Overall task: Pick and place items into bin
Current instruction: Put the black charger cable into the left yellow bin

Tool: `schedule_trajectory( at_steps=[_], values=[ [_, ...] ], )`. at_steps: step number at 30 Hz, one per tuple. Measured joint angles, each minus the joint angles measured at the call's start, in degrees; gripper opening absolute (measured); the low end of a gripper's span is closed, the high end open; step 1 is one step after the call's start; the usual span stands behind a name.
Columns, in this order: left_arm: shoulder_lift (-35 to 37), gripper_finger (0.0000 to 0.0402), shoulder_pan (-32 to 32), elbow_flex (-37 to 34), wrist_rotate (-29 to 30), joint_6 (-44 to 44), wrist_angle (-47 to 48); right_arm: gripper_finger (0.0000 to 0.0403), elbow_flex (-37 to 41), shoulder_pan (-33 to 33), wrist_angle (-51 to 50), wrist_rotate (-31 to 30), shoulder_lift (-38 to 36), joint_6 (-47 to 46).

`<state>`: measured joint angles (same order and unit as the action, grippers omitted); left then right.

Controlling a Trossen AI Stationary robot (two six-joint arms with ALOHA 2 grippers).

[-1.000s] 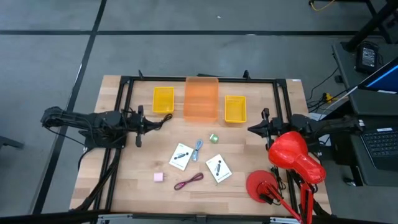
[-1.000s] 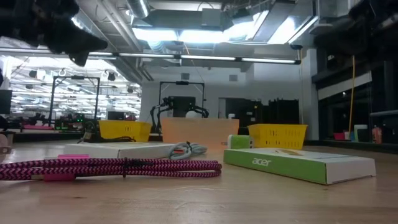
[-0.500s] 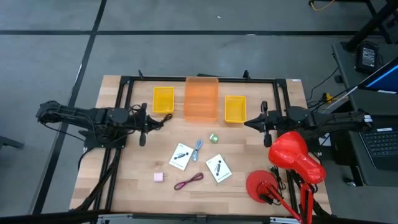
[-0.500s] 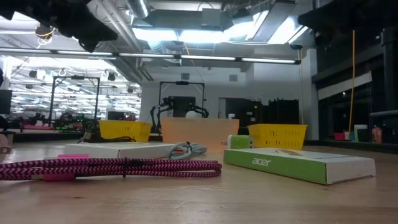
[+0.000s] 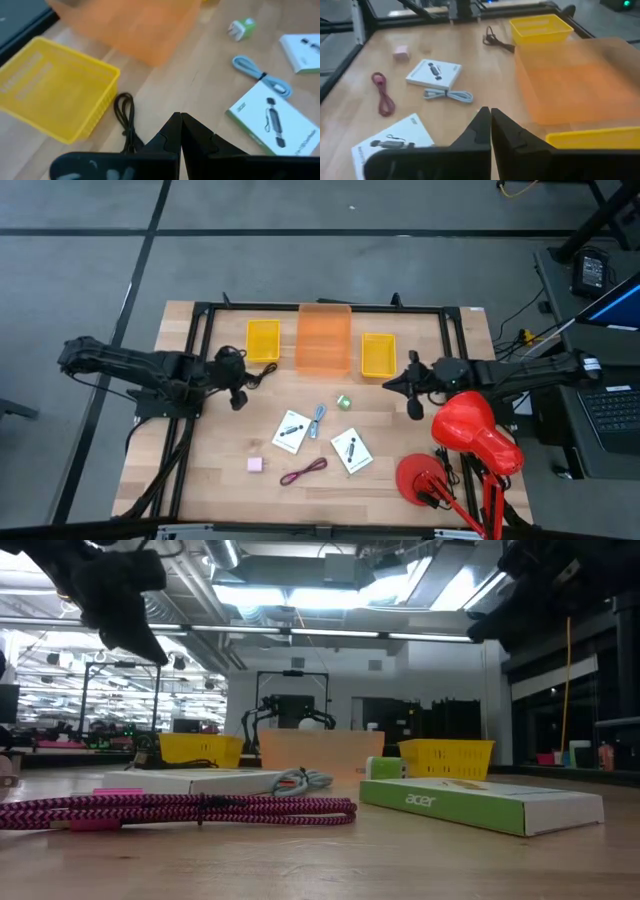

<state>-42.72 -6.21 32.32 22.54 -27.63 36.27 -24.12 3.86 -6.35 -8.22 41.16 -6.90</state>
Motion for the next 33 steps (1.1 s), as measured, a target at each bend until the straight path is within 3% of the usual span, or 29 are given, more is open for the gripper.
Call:
schedule_trajectory(
  at_steps=[8,14,19,29,33],
  values=[
    [-3.31,0.0003,0.0,0.0,1.23,-0.31,-0.03,0.0,0.0,0.0,0.35,-0.48,2.89,-0.1],
    [-3.45,0.0004,0.01,0.0,7.14,-0.28,0.0,0.0,0.0,0.0,1.88,-0.47,3.16,1.16],
    [-3.45,0.0013,0.0,0.0,7.53,-0.93,-0.01,0.0,0.0,0.0,3.28,-0.47,3.16,1.32],
    [-3.45,0.0114,0.01,0.0,8.87,-1.1,0.4,0.0,0.0,0.0,3.28,-0.45,3.16,1.35],
    [-3.58,0.0154,0.01,0.0,6.41,-1.19,1.01,0.0,0.0,0.0,3.28,-0.45,3.16,1.36]
  ],
)
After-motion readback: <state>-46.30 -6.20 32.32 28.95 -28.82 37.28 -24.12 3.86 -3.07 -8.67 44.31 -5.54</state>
